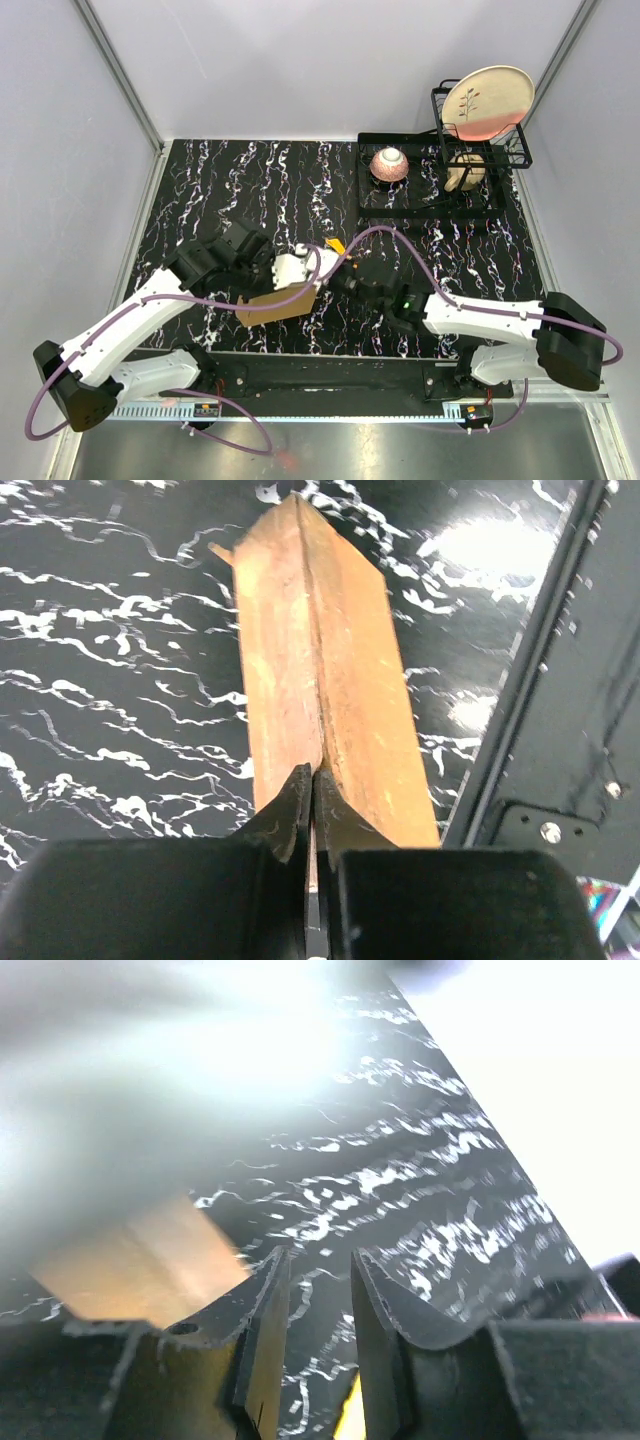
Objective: Unpack the express box
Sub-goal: Open the express box at the center of the board.
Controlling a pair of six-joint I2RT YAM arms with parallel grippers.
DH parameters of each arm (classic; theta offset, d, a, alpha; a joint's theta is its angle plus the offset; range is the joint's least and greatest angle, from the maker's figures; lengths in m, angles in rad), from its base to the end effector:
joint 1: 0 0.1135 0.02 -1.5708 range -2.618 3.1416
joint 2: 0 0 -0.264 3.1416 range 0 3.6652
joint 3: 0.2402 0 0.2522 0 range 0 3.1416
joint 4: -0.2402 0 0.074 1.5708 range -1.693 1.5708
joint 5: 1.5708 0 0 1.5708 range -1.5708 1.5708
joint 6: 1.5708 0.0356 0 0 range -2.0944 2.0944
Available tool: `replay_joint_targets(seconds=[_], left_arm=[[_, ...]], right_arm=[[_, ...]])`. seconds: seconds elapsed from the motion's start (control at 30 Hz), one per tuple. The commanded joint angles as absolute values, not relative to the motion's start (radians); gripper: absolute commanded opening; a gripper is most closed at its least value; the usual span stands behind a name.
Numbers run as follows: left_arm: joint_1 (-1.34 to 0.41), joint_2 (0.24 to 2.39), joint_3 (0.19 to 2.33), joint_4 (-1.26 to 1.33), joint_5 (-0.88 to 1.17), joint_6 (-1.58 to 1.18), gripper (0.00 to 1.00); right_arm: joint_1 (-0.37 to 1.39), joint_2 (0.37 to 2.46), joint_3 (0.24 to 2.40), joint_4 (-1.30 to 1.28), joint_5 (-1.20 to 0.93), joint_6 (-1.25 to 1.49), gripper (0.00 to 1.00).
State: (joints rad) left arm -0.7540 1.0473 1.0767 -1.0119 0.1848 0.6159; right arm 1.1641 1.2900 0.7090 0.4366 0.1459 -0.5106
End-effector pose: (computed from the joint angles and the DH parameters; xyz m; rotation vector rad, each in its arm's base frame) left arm 0.1352 -0.1359 0.3186 1.6704 1.9316 -0.2893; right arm 0.1205 0.2667 0.2671 -1.2073 1.2346 0.3592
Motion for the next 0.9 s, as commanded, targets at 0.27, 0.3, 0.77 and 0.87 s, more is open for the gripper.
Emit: replay_joint_targets(seconds=[0.27, 0.3, 0.77, 0.87], left_arm=[[-0.782, 1.020, 1.123, -1.144, 0.264, 0.736, 0.00], [-0.782, 1.020, 1.129, -1.144, 0.264, 0.745, 0.00], [-0.779, 1.043, 1.255, -1.138, 0.317, 0.654, 0.00], [-0.779, 1.042, 1.250, -1.140, 0.322, 0.652, 0.00]], right_arm=[[1.052, 1.238, 0.652, 0.517, 0.137, -0.335, 0.37], [1.052, 1.226, 0.641, 0.509, 0.133, -0.324, 0.38], [1.218, 1.180, 0.540, 0.543, 0.264, -0.388, 0.38], [1.255, 1.204, 0.538, 0.563, 0.278, -0.408, 0.38]])
